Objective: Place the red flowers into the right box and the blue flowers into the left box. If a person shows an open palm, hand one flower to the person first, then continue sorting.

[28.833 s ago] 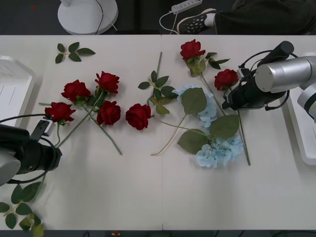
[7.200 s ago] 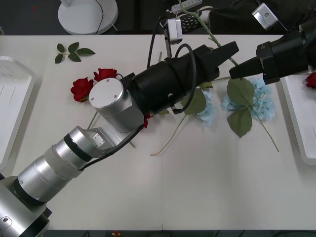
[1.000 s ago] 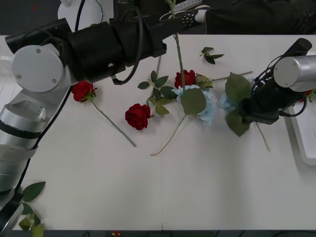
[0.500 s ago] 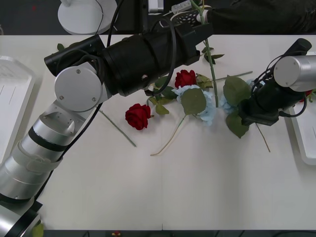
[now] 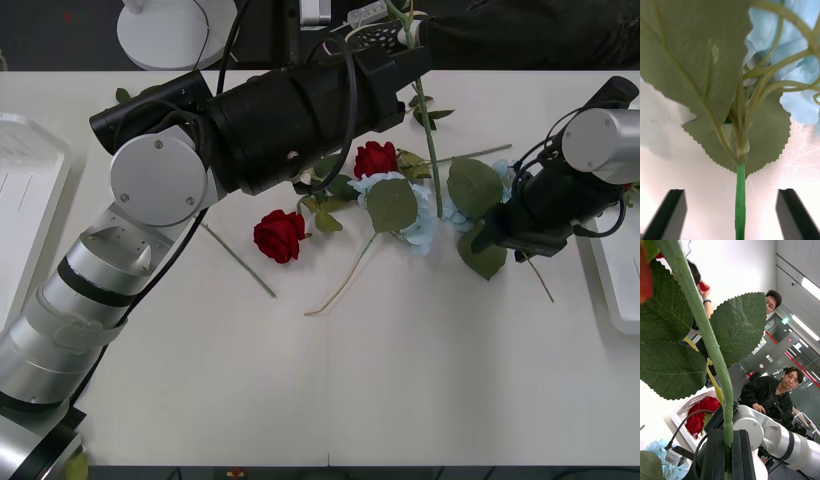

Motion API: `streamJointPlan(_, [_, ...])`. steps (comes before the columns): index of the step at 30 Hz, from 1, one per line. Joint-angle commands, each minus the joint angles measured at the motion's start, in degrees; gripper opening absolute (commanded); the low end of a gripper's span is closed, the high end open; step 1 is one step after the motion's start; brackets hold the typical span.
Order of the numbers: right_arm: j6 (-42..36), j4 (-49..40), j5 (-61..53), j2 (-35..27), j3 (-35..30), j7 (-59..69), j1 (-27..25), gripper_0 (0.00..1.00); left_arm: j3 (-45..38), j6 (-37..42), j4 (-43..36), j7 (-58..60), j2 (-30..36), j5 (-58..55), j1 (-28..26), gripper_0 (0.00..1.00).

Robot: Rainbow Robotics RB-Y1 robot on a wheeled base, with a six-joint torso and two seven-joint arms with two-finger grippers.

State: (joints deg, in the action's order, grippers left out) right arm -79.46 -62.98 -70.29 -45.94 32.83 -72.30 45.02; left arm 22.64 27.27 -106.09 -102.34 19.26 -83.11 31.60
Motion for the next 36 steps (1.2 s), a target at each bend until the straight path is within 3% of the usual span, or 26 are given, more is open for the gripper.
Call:
streamJointPlan(1, [-0.69,-1.62,-5.47,-6.54,0.66,-8.12,2.79,0.96,0.83,-0.9,-1.05,2.32,-1.16,-0.56,0.05,0.0])
streamJointPlan(19, [-1.22,-12.6,-27.27,-24.03,-1.19,-34.49,2.79,1.0,0.83,-0.9,-1.05,2.32,-1.16,-0.56,0.05,0.0])
streamJointPlan(28, [-5.79,-12.69,-42.38,-27.63,-5.23,-49.43,2.79,1.0,0.83,-0.9,-1.05,2.32,-1.16,-0.56,0.05,0.0])
streamJointPlan(36, [-9.48,-11.99,-55.04,-27.81,-8.66,-50.13,2.79,1.0,0.83,-0.9,-1.05,2.32,-1.16,-0.56,0.05,0.0])
